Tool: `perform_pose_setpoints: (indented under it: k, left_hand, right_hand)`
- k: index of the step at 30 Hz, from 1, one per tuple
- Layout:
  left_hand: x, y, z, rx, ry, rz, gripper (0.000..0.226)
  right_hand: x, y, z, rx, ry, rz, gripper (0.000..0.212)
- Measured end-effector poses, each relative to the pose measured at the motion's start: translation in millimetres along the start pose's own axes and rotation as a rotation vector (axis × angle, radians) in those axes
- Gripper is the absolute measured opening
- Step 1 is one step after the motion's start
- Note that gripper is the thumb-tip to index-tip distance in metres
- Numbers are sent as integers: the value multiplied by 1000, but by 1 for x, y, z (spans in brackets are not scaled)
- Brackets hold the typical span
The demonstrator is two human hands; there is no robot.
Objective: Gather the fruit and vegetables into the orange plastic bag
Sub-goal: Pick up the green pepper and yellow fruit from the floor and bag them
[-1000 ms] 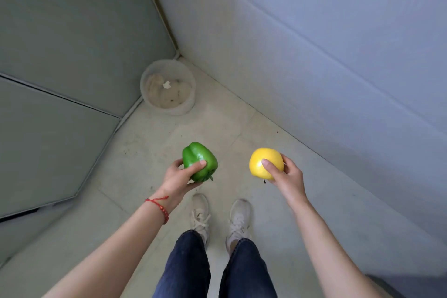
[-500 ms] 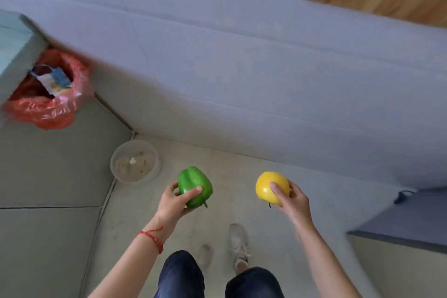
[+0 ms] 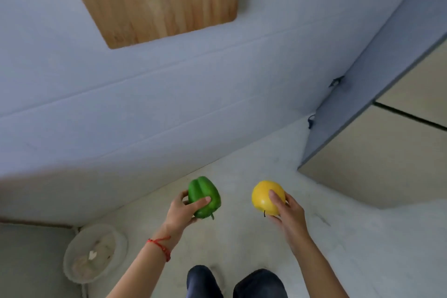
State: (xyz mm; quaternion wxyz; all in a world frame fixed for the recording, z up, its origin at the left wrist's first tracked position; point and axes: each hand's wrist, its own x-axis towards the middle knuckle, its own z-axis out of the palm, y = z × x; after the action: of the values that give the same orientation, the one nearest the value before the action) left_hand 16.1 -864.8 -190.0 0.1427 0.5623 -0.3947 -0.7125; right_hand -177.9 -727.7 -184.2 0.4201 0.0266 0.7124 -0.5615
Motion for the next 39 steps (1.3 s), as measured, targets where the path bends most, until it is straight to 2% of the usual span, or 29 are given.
perform_pose_setpoints:
  k: [10, 23, 31, 39]
  left_hand:
    - [-28, -5, 158, 296, -337, 14, 59]
    - [-127, -90, 363, 609, -698, 14, 59]
    - [-181, -136, 464, 742, -866, 10, 58]
    - [-210, -165, 567, 848, -1019, 2, 60]
  right_hand:
    - [-50, -2, -153, 285, 338, -72, 31]
    - [-137, 59, -362, 586, 700, -99, 37]
    - [-178, 97, -454, 722, 865, -112, 30]
    - [-181, 102, -532, 814, 1005, -120, 30]
